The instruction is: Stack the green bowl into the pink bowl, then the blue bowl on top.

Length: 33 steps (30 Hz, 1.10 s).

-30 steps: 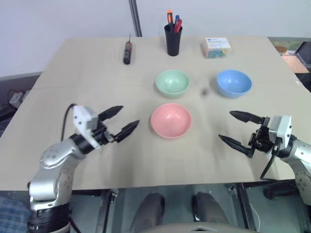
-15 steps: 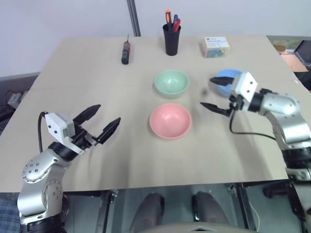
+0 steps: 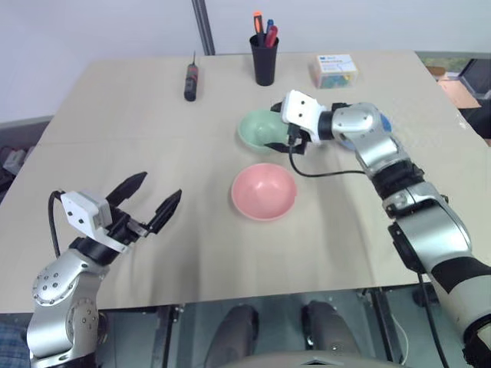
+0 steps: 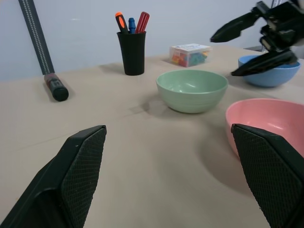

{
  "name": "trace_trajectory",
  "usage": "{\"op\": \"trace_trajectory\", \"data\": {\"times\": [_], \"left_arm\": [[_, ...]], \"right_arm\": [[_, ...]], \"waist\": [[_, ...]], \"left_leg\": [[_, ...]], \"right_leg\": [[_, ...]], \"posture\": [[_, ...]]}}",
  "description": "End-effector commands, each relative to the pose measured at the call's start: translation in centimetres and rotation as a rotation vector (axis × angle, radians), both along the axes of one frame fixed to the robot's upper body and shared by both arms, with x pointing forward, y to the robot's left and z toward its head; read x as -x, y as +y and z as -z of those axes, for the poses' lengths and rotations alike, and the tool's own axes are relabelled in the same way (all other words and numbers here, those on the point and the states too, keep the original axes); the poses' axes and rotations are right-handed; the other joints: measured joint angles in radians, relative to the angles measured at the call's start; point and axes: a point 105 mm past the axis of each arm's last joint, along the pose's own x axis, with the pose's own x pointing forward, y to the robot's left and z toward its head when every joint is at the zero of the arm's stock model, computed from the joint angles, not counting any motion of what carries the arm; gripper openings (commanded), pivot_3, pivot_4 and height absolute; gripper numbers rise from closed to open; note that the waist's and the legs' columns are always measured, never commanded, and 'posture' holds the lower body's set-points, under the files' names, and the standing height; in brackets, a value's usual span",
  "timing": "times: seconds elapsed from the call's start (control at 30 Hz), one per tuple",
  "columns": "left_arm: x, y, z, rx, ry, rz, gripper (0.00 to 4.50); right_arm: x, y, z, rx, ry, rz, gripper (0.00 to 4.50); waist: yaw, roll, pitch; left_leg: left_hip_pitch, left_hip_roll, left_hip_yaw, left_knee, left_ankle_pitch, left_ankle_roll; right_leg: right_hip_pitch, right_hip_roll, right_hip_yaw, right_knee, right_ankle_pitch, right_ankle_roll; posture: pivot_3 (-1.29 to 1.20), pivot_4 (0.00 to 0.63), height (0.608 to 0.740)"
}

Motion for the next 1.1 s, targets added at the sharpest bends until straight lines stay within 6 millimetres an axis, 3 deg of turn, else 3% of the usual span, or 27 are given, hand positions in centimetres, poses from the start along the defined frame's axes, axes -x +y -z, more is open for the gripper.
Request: {"op": "trace_trajectory", "data": {"times": [0.03,0.5,0.6,0.67,0.77,0.83,0.87,0.9,1.1], "left_arm": [[0.9,0.3,-2.0,0.000,-0.089,-0.040,4.46],[1.5,0.3,-2.2,0.054,-0.104,-0.078,4.46],[1.5,0.1,-2.3,0.062,-0.114,-0.073,4.50],[1.4,0.0,-2.4,0.070,-0.120,-0.072,4.50],[1.4,0.0,-2.4,0.067,-0.121,-0.070,4.50],[1.3,0.0,-2.4,0.063,-0.121,-0.068,4.50],[1.3,0.0,-2.4,0.064,-0.121,-0.067,4.50],[1.3,0.0,-2.4,0.064,-0.122,-0.065,4.50],[1.1,-0.2,-2.3,0.070,-0.122,-0.056,4.50]], "right_arm": [[-0.1,1.1,-0.7,0.013,-0.024,-0.025,4.35],[-1.6,2.2,2.9,0.064,0.105,0.110,4.35],[-1.7,2.3,3.2,0.096,0.075,0.120,3.66],[-1.7,2.5,3.1,0.098,0.065,0.120,2.67],[-1.7,2.8,2.9,0.093,0.055,0.118,1.67],[-1.6,3.0,3.0,0.097,0.051,0.109,0.69],[-1.6,3.0,3.0,0.098,0.052,0.106,0.60],[-1.5,3.0,3.1,0.101,0.051,0.103,0.05],[-1.5,3.1,2.4,0.094,0.020,0.087,0.05]], "waist": [[0.000,0.000,0.000],[-0.001,0.001,0.000],[-0.001,0.001,0.000],[-0.001,0.001,0.000],[-0.004,0.001,0.000],[-0.006,0.001,0.000],[-0.007,0.001,0.000],[-0.009,0.001,0.000],[-0.021,0.001,0.000]], "left_leg": [[0.000,0.000,0.000,0.000,0.000,0.000],[0.000,0.000,0.001,-0.001,0.000,0.000],[0.000,0.000,0.001,-0.001,0.000,0.000],[-0.001,0.000,0.002,-0.001,0.000,-0.001],[-0.001,0.000,0.002,-0.001,0.000,-0.001],[-0.002,0.000,0.002,-0.001,0.000,-0.001],[-0.002,0.000,0.002,-0.001,0.000,-0.001],[-0.002,0.000,0.002,-0.001,0.000,-0.001],[-0.002,0.000,0.002,-0.001,0.000,-0.001]], "right_leg": [[0.000,0.000,0.000,0.000,0.000,0.000],[-0.001,0.001,0.002,0.001,0.000,0.000],[-0.001,0.001,0.002,0.001,0.000,0.000],[-0.002,0.001,0.002,0.001,0.000,0.000],[-0.003,0.001,0.003,0.001,0.000,0.000],[-0.004,0.001,0.003,0.001,0.000,0.000],[-0.004,0.001,0.003,0.001,0.000,0.000],[-0.004,0.001,0.003,0.001,0.000,0.000],[-0.004,0.001,0.003,0.001,0.000,0.000]], "posture": [[0.00,0.150,0.740],[0.00,0.150,0.740],[0.00,0.150,0.740],[0.00,0.150,0.740],[0.00,0.150,0.740],[0.00,0.150,0.740],[0.00,0.150,0.740],[0.00,0.150,0.740],[0.00,0.150,0.740]]}}
